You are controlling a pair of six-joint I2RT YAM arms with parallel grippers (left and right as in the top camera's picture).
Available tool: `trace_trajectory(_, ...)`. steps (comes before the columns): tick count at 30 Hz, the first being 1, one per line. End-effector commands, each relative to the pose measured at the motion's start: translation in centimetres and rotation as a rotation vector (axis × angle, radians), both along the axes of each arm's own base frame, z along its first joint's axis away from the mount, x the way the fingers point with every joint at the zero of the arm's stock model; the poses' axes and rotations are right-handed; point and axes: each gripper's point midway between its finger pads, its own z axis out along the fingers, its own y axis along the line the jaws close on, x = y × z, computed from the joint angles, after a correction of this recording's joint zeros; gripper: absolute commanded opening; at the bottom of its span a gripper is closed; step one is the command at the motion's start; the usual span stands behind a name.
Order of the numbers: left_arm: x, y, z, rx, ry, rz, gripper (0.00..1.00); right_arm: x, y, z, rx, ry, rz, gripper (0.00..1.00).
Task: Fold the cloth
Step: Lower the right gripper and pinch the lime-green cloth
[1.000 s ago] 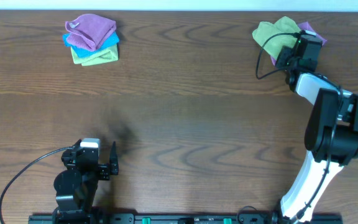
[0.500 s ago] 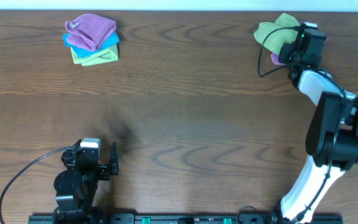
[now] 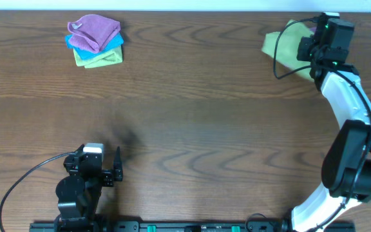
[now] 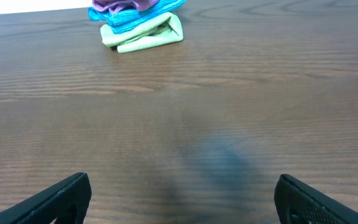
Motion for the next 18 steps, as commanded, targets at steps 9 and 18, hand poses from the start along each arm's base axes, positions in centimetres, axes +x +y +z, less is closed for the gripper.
trace_trajectory(9,-0.1,0.0,-0.8,0.014,0.015,-0.007,0.95,0.6,0.2,-3.0,0.010,0.049,0.010,0.45)
trace_trajectory(18,-0.1,0.0,-0.8,0.014,0.015,-0.007,0.95,2.4,1.0,-8.5,0.070,0.054,0.039,0.46)
